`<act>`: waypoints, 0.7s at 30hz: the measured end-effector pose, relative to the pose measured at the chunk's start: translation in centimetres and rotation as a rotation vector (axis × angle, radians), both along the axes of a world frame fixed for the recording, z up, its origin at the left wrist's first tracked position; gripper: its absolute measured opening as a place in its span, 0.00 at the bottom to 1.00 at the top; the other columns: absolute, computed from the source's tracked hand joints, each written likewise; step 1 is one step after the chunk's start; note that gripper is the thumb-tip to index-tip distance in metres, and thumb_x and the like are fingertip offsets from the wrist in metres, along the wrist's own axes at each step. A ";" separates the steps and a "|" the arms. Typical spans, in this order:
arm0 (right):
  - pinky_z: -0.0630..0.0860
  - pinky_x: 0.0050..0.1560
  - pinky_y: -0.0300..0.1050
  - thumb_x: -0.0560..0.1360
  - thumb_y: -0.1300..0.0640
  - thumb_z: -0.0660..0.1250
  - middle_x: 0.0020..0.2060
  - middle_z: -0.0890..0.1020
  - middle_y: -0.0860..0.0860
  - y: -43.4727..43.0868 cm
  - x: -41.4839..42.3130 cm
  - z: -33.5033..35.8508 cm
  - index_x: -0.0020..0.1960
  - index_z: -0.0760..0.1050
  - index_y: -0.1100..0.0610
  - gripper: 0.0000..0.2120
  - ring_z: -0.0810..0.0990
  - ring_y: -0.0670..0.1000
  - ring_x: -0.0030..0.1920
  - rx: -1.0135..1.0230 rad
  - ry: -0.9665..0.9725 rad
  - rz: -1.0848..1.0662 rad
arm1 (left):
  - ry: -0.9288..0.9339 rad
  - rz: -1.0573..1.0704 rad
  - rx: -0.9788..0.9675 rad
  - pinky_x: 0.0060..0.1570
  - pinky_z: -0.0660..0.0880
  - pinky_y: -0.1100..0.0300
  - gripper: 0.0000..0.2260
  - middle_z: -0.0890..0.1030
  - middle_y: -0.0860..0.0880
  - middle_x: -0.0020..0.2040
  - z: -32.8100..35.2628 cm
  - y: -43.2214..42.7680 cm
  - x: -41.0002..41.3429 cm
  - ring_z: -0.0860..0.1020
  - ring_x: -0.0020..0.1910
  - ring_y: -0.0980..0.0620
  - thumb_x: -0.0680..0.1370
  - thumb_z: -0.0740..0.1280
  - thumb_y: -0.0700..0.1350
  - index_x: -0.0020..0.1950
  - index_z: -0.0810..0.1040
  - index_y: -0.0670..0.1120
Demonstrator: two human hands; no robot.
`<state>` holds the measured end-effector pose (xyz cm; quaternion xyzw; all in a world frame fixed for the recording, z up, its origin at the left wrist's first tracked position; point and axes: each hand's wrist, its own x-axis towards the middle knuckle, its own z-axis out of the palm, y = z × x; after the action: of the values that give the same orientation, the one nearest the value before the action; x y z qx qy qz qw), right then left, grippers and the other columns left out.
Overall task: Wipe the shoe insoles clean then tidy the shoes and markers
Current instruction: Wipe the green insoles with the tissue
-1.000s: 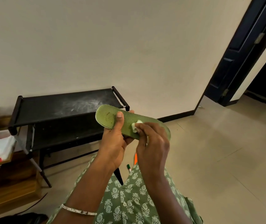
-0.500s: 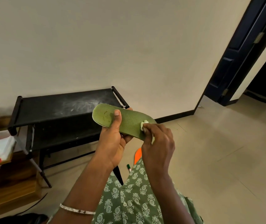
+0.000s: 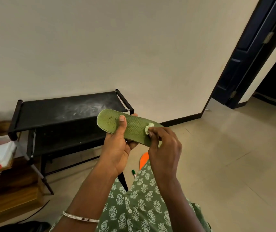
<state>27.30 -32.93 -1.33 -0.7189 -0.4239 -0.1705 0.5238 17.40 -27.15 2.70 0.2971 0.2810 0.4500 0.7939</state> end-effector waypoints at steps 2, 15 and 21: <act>0.77 0.50 0.40 0.76 0.62 0.71 0.48 0.83 0.50 0.0 -0.8 0.2 0.51 0.84 0.57 0.06 0.80 0.50 0.49 0.020 -0.006 0.005 | 0.003 0.007 0.008 0.44 0.83 0.56 0.19 0.83 0.46 0.61 -0.1 -0.1 0.2 0.84 0.55 0.48 0.82 0.62 0.50 0.69 0.75 0.41; 0.81 0.47 0.48 0.75 0.63 0.71 0.47 0.84 0.49 -0.2 0.6 0.0 0.52 0.84 0.57 0.07 0.81 0.46 0.45 0.037 0.048 0.056 | 0.005 -0.004 0.076 0.55 0.81 0.50 0.19 0.84 0.49 0.60 0.3 -0.2 -0.3 0.82 0.59 0.49 0.82 0.62 0.50 0.69 0.74 0.42; 0.79 0.49 0.41 0.77 0.59 0.71 0.49 0.83 0.48 0.0 -2.0 0.6 0.54 0.84 0.57 0.07 0.80 0.46 0.49 0.082 0.013 0.110 | 0.010 0.020 0.073 0.49 0.83 0.54 0.18 0.83 0.46 0.60 0.2 -0.2 0.0 0.83 0.56 0.48 0.82 0.62 0.51 0.68 0.76 0.42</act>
<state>25.28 -32.98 -0.76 -0.6736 -0.4520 -0.1538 0.5642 17.38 -27.35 2.89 0.3255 0.2712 0.4663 0.7766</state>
